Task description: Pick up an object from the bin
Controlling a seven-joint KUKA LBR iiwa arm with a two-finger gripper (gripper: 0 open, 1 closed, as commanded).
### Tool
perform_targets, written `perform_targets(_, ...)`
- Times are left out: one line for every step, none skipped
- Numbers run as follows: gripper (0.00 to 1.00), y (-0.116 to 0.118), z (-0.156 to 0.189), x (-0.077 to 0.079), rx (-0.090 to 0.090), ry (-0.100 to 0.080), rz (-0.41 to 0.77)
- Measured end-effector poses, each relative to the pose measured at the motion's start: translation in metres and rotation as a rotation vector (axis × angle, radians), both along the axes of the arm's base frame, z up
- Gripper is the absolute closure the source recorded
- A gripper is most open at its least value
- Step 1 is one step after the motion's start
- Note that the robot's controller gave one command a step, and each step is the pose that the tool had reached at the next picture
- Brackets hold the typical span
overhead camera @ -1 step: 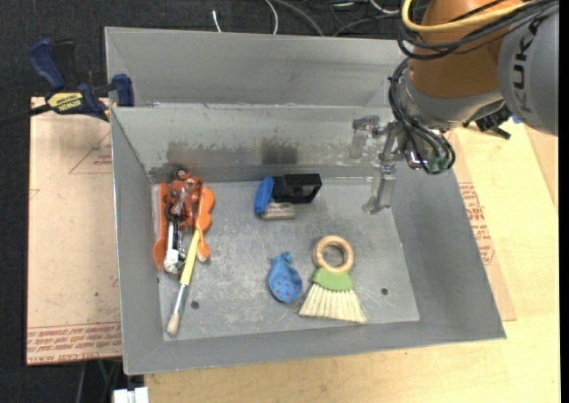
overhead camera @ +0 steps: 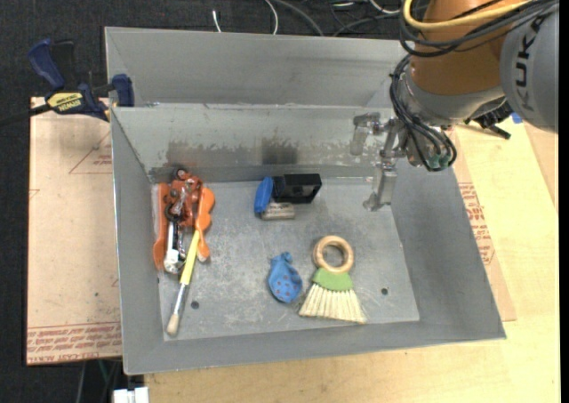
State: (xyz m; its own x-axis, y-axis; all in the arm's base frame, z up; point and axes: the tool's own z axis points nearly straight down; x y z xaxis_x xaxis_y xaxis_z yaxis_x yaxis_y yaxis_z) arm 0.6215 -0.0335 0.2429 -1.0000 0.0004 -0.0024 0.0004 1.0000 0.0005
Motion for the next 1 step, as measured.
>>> perform_targets(0.00,0.0296,-0.0802,0.0177,0.001,-0.005,-0.002)
